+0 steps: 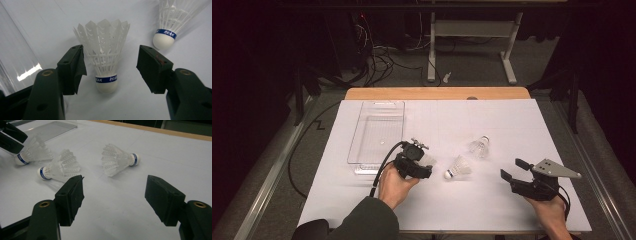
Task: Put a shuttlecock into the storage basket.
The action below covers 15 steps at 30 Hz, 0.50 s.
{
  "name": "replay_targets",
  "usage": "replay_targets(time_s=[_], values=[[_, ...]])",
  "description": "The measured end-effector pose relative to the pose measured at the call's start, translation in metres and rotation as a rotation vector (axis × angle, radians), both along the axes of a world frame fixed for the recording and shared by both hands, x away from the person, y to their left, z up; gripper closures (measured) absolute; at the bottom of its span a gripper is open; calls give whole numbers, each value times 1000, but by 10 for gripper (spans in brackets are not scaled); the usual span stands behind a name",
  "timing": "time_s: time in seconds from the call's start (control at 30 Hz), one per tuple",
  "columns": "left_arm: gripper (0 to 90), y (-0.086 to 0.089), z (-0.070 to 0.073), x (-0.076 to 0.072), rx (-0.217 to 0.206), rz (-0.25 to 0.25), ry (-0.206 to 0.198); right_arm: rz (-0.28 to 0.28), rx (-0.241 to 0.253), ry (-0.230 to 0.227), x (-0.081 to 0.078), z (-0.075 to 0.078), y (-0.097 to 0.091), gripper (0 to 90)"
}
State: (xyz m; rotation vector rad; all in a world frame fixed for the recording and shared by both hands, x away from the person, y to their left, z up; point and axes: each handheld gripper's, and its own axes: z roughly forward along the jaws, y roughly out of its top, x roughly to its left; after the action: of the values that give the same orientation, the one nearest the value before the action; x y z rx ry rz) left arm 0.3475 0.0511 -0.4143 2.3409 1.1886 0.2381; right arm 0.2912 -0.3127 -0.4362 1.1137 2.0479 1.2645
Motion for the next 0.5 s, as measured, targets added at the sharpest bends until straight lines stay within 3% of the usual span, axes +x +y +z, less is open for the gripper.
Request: replay_targets(time_s=[0.27, 0.5], values=[[428, -3, -3, 1, 21, 7, 16, 1, 0, 0, 0, 0, 0, 314], [436, -5, -8, 4, 32, 1, 55, 2, 0, 0, 0, 0, 0, 314]])
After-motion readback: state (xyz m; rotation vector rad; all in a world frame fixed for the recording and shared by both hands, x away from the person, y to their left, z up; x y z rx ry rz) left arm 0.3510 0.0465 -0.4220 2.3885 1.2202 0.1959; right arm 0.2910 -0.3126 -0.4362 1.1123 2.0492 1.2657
